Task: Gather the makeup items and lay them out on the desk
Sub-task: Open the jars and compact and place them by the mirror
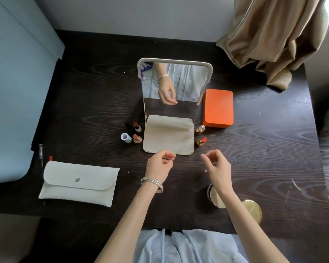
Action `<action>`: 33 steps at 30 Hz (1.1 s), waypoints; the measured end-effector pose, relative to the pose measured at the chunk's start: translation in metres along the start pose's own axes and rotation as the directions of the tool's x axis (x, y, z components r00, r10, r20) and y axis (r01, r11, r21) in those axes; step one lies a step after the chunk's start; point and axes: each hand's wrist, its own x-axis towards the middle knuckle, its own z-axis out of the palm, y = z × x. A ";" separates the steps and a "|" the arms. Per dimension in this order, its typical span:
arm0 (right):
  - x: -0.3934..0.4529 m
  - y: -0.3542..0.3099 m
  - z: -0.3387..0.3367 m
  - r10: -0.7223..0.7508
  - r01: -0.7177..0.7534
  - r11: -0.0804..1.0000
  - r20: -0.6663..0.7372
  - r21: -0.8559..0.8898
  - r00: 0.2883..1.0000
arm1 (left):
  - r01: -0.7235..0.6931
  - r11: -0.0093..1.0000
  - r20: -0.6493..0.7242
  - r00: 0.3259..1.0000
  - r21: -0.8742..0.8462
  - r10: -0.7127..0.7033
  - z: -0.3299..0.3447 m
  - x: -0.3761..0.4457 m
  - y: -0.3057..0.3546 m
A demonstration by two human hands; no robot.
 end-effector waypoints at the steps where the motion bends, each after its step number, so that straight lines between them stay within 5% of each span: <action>1: -0.010 -0.001 -0.004 0.002 -0.002 1.000 -0.014 0.022 1.000 | -0.015 1.000 0.018 1.000 0.008 0.015 -0.001 -0.003 0.000; 13: -0.074 -0.001 -0.055 0.122 -0.101 0.987 -0.172 0.122 0.978 | -0.146 0.989 0.254 0.958 0.030 0.134 0.010 -0.032 0.000; 17: -0.077 0.018 -0.070 0.118 -0.123 0.992 -0.121 -0.036 0.986 | -0.214 0.967 0.347 0.925 0.137 0.155 0.045 -0.033 -0.001; 20: -0.076 0.042 -0.080 0.109 -0.105 0.965 0.004 -0.240 0.994 | -0.379 0.843 0.467 0.866 0.382 0.178 0.077 -0.037 -0.007; 24: -0.074 0.066 -0.087 0.132 -0.088 0.944 0.120 -0.317 0.984 | -0.593 0.630 0.544 0.782 0.501 0.304 0.118 -0.046 -0.009; 28: -0.072 0.078 -0.086 0.132 -0.058 0.955 0.239 -0.292 0.962 | -0.604 0.506 0.546 0.790 0.616 0.280 0.146 -0.049 -0.007; 31: -0.067 0.077 -0.086 0.095 -0.041 0.979 0.274 -0.198 0.957 | -0.548 0.567 0.468 0.832 0.615 0.297 0.149 -0.047 -0.005; 33: -0.064 0.071 -0.087 0.081 -0.068 0.996 0.301 -0.054 0.950 | -0.389 0.753 0.356 0.909 0.531 0.219 0.141 -0.045 -0.003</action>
